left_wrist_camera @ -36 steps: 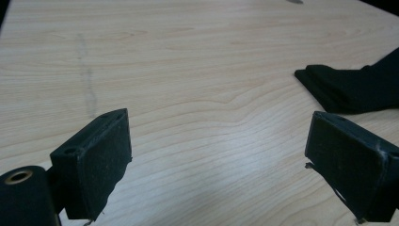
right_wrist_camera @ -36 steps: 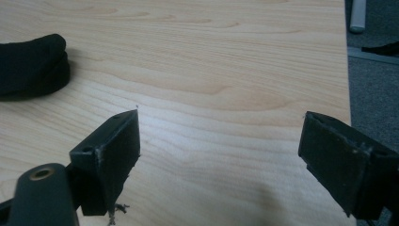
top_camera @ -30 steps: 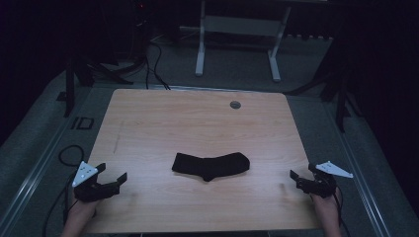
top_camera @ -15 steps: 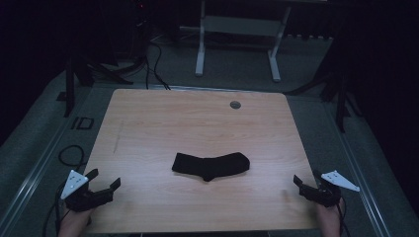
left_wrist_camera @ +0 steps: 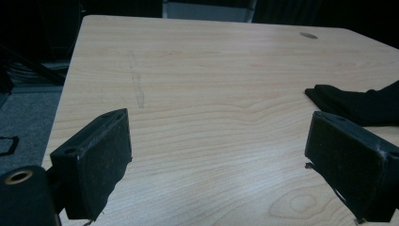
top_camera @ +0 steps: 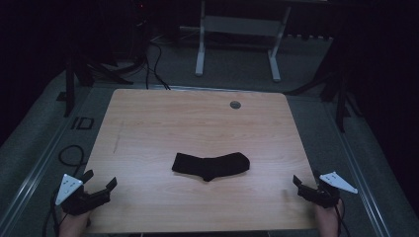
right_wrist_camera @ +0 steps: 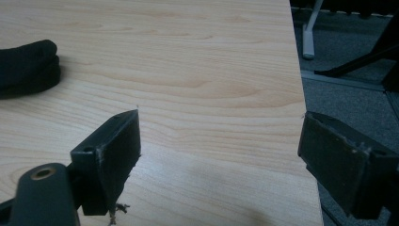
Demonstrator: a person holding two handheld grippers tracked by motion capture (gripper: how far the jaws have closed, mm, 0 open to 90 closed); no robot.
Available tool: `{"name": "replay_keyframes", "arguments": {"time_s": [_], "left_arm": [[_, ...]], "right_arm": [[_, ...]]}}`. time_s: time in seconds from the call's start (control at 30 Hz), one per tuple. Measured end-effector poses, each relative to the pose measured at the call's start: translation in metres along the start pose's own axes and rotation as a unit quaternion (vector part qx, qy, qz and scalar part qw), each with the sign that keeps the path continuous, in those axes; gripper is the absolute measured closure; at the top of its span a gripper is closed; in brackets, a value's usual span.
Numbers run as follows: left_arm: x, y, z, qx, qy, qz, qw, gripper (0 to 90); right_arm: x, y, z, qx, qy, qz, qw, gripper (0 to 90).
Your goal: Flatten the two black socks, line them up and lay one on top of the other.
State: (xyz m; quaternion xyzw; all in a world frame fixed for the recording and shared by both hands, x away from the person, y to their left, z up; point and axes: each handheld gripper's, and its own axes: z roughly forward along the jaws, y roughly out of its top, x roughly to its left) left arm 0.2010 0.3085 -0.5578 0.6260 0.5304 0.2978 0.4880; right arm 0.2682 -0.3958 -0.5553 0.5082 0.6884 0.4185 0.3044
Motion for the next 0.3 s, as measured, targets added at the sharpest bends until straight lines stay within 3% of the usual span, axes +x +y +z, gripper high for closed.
{"name": "replay_keyframes", "arguments": {"time_s": [0.3], "left_arm": [[-0.0006,-0.0015,0.0005,0.0,0.001,0.002,1.0,8.2]], "right_arm": [[-0.0009,0.0014,0.0004,0.0,-0.006,0.004,1.0,13.7]]}}
